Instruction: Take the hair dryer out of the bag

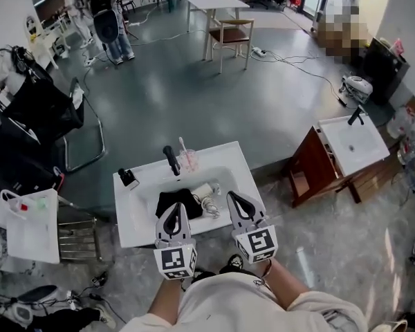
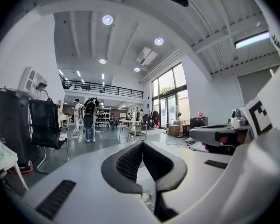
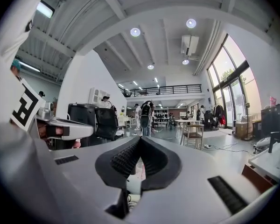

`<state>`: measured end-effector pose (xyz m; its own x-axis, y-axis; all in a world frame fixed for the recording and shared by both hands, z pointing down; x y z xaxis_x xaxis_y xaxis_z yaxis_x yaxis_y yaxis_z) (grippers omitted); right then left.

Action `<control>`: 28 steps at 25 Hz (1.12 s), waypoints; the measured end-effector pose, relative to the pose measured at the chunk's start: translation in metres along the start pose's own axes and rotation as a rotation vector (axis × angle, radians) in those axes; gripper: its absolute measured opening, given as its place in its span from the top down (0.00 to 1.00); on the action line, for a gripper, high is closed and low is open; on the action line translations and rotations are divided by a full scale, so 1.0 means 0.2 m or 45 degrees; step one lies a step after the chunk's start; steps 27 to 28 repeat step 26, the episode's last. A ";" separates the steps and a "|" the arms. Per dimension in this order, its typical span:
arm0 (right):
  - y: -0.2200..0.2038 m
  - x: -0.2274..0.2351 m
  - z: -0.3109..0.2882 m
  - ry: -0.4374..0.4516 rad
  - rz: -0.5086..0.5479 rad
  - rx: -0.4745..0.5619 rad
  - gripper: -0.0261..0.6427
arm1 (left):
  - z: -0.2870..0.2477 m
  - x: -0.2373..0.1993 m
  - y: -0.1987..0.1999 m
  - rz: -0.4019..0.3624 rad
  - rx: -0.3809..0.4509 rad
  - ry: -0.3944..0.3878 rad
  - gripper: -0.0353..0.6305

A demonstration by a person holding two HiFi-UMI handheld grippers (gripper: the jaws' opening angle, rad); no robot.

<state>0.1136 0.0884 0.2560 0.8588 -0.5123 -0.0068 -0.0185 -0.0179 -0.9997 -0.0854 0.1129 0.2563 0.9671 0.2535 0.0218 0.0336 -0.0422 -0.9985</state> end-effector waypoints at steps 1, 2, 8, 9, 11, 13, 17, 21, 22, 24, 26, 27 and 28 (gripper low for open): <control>0.01 -0.01 0.00 0.002 0.002 0.004 0.97 | 0.01 -0.01 0.01 0.006 0.009 -0.003 0.92; 0.02 -0.01 -0.01 0.006 0.006 0.010 0.97 | 0.01 -0.01 0.03 0.013 0.018 -0.004 0.92; 0.06 -0.02 -0.02 0.012 0.024 0.039 0.97 | 0.02 -0.05 0.07 0.022 0.060 -0.004 0.92; 0.06 -0.01 -0.01 0.008 0.022 0.045 0.97 | 0.02 -0.06 0.07 0.023 0.061 0.001 0.92; 0.06 -0.01 0.00 -0.003 0.021 0.048 0.97 | 0.02 -0.06 0.05 0.028 0.058 0.006 0.92; 0.06 0.00 0.01 -0.015 0.025 0.048 0.97 | 0.02 -0.07 0.05 0.030 0.054 0.006 0.92; 0.07 0.01 0.04 -0.025 0.031 0.043 0.97 | 0.03 -0.05 0.05 0.033 0.050 -0.009 0.92; 0.08 0.02 0.06 -0.047 0.060 0.043 0.97 | 0.02 -0.03 0.04 0.043 0.057 -0.020 0.92; 0.07 0.03 0.06 -0.051 0.060 0.043 0.97 | 0.02 -0.03 0.04 0.044 0.058 -0.021 0.92; 0.07 0.05 0.07 -0.055 0.056 0.042 0.97 | 0.01 -0.02 0.04 0.044 0.057 -0.020 0.92; 0.07 0.07 0.07 -0.059 0.050 0.044 0.97 | 0.01 -0.01 0.04 0.042 0.056 -0.018 0.92; 0.07 0.07 0.07 -0.059 0.050 0.044 0.97 | 0.01 -0.01 0.04 0.042 0.056 -0.018 0.92; 0.07 0.07 0.07 -0.059 0.050 0.044 0.97 | 0.01 -0.01 0.04 0.042 0.056 -0.018 0.92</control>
Point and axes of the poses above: the fingertips, and each gripper's own axes: z backward along the fingers, x to its right, y out of its top, the point moved 8 cm from there along z, backward along the fingers, and after that the axes turned 4 degrees about x, right-handed, at the moved point
